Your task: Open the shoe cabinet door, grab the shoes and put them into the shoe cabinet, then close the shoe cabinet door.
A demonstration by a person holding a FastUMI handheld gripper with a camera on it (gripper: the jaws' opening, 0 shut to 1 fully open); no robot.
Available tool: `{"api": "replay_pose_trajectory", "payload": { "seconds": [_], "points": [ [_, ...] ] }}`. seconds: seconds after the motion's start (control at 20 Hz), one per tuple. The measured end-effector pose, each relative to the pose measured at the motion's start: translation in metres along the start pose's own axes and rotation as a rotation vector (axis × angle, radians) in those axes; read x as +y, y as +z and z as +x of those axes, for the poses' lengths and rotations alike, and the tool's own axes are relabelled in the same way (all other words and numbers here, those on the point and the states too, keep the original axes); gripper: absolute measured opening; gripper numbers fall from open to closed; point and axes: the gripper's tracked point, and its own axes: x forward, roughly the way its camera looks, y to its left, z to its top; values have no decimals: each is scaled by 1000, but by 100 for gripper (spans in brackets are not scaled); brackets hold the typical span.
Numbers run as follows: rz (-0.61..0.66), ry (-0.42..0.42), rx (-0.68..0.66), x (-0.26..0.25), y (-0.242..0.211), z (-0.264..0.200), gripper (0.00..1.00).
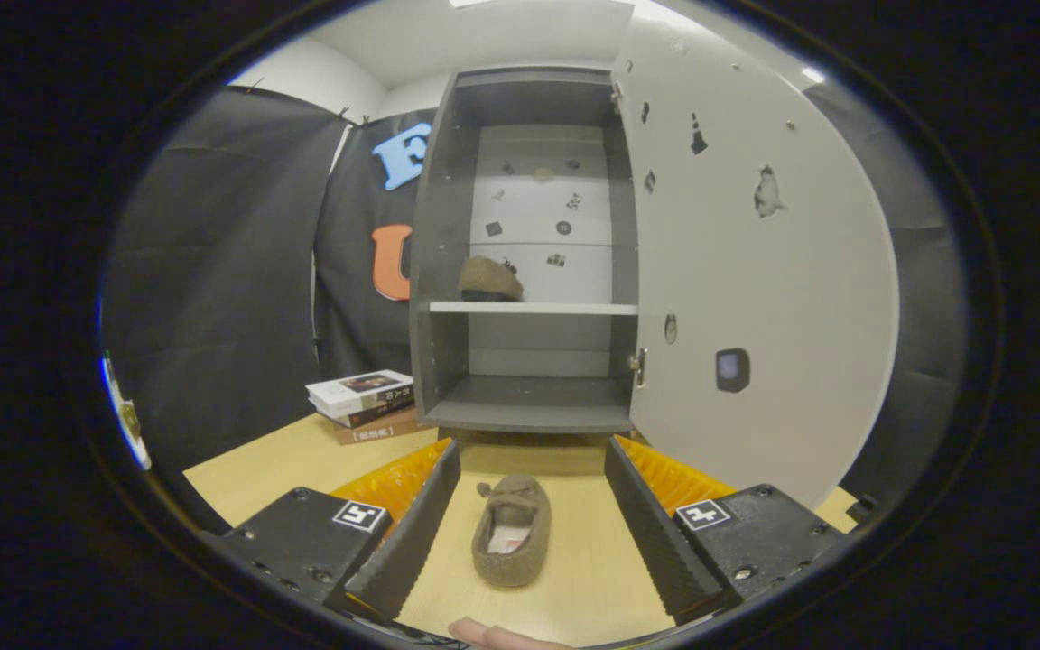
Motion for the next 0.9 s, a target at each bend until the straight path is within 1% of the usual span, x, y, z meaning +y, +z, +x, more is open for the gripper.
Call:
{"api": "replay_pose_trajectory", "payload": {
  "seconds": [0.15, 0.4, 0.6, 0.7, 0.8, 0.85, 0.9],
  "points": [
    [-12, 14, 65, 13, -30, 13, 100],
    [10, 22, 198, 26, -75, 30, 100],
    [27, 32, 267, 35, -97, 46, 100],
    [44, 49, 306, 39, -107, 54, 96],
    [72, 25, 324, 35, -110, 60, 90],
    [80, 8, 329, 34, -111, 63, 85],
    [94, 1, 339, 32, -115, 66, 75]
  ]
}}
